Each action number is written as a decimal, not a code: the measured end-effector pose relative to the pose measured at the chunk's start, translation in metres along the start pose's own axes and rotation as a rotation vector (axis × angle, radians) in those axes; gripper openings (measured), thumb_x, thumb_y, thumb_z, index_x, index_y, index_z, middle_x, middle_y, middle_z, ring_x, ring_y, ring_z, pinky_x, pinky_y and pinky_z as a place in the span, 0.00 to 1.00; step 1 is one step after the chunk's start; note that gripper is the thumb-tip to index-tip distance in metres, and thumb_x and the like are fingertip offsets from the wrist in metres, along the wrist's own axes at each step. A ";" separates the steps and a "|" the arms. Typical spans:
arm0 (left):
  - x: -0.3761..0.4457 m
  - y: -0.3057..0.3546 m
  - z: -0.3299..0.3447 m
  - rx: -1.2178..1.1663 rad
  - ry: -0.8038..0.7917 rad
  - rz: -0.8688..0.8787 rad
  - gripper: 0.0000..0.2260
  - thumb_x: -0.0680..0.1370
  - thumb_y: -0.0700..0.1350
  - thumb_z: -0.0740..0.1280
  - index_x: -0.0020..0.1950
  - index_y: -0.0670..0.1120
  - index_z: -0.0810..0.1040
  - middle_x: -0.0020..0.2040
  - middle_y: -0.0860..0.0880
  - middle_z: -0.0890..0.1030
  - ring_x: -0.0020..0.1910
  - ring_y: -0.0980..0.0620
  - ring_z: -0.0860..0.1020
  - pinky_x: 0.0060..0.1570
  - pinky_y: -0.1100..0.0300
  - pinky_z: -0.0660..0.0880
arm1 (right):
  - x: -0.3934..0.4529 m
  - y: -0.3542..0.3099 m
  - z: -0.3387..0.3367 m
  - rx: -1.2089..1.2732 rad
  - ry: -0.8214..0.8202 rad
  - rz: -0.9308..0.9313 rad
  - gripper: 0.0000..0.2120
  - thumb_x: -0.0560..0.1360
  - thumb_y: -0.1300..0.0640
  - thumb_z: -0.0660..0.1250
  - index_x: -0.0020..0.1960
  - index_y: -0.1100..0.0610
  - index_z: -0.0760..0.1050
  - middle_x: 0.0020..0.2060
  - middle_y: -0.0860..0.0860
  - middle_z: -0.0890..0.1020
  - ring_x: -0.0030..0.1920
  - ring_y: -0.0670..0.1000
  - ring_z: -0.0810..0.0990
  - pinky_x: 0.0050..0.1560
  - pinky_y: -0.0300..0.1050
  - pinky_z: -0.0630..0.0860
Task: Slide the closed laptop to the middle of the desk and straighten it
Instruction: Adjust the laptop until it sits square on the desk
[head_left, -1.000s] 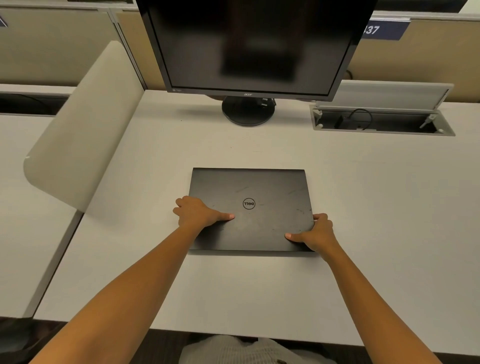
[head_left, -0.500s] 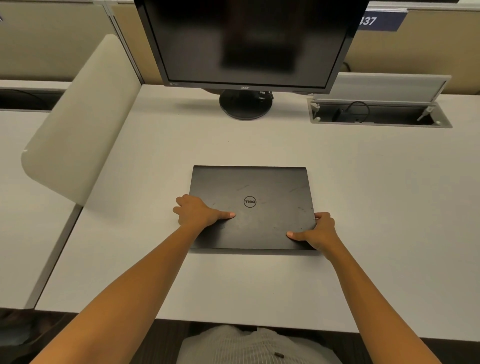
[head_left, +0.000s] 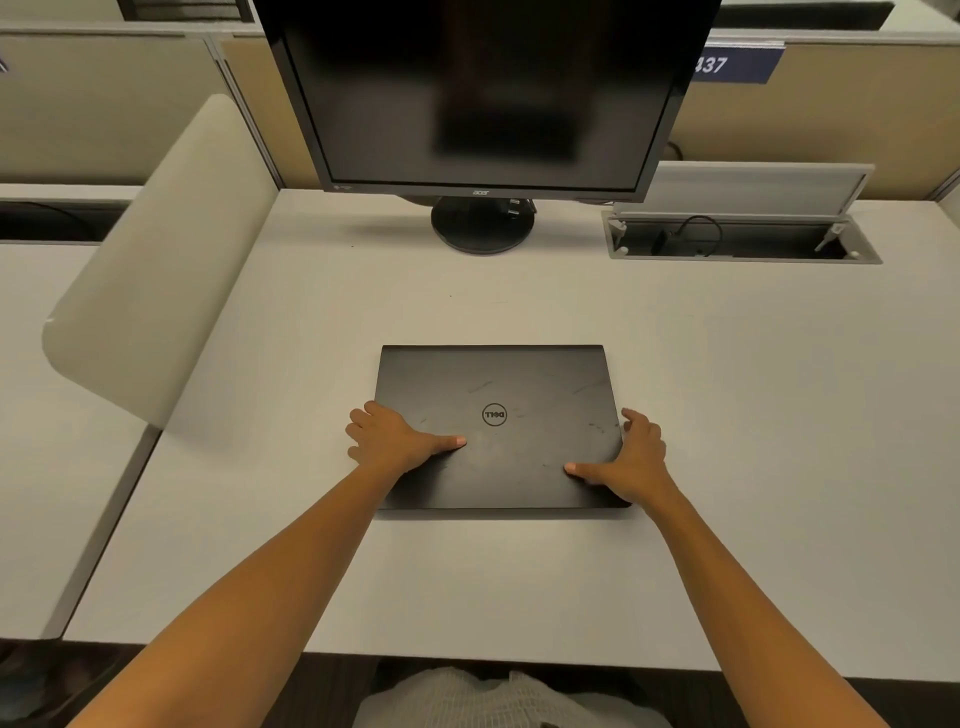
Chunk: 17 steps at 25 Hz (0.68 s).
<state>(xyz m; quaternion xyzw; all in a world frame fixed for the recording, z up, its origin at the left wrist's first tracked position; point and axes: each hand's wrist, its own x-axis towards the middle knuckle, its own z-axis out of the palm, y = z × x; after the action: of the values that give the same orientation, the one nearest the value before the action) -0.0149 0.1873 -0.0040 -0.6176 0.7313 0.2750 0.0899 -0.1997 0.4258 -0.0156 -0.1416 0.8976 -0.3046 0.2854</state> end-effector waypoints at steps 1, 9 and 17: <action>0.001 -0.001 0.002 -0.012 0.023 0.034 0.63 0.51 0.73 0.78 0.74 0.41 0.58 0.69 0.43 0.65 0.71 0.41 0.64 0.65 0.46 0.67 | 0.003 -0.003 -0.001 0.060 0.000 -0.040 0.57 0.60 0.44 0.83 0.79 0.55 0.55 0.76 0.56 0.62 0.75 0.59 0.65 0.74 0.58 0.68; 0.022 -0.009 0.013 -0.261 0.072 0.215 0.63 0.58 0.70 0.78 0.82 0.45 0.50 0.78 0.44 0.58 0.77 0.42 0.59 0.74 0.45 0.62 | 0.028 -0.028 0.011 0.285 0.104 -0.157 0.51 0.67 0.43 0.79 0.80 0.54 0.56 0.77 0.51 0.65 0.76 0.55 0.67 0.75 0.54 0.68; 0.017 -0.003 0.019 -0.246 0.140 0.206 0.66 0.53 0.72 0.79 0.80 0.46 0.52 0.74 0.42 0.62 0.72 0.40 0.62 0.70 0.45 0.63 | 0.034 -0.017 0.019 0.248 0.152 -0.149 0.51 0.66 0.44 0.80 0.81 0.53 0.57 0.77 0.52 0.68 0.74 0.57 0.69 0.72 0.54 0.68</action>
<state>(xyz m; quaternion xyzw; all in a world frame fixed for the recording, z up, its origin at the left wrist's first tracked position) -0.0202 0.1819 -0.0286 -0.5632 0.7561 0.3266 -0.0665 -0.2142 0.3891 -0.0313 -0.1480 0.8592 -0.4432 0.2084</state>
